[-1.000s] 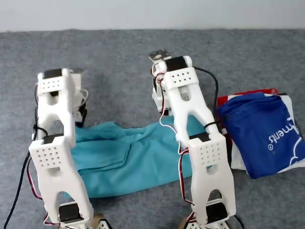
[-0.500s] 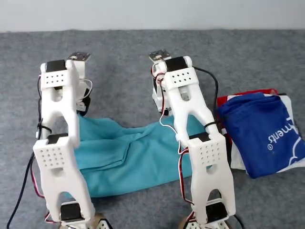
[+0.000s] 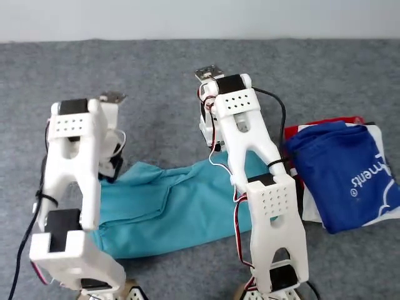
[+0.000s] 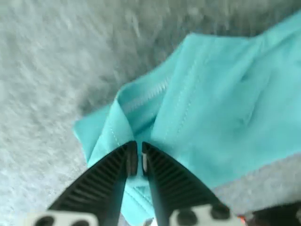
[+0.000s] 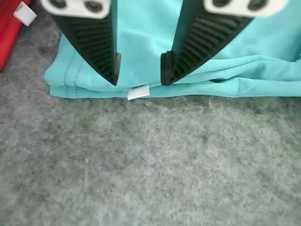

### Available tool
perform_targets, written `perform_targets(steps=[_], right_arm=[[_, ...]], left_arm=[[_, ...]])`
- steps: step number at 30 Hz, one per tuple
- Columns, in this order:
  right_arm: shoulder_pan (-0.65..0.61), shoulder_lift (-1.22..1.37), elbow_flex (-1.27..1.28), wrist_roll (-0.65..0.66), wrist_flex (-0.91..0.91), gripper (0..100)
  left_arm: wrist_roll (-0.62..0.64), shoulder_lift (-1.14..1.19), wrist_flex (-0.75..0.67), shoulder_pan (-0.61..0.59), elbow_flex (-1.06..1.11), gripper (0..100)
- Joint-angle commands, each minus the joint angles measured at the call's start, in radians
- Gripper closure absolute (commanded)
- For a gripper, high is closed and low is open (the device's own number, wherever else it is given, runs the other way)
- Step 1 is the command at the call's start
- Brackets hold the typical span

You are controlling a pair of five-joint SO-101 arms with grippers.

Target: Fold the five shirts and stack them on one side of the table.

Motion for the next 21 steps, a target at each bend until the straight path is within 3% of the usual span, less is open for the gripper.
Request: perform_targets(steps=[1, 21], right_arm=[[0.001, -0.074, -0.038, -0.012, 0.021, 85.5], [-0.001, -0.073, -0.038, -0.012, 0.021, 85.5]], left_arm=[[-0.058, -0.061, 0.020, 0.003, 0.067, 99], [-0.315, -0.060, 0.012, 0.006, 0.306, 98]])
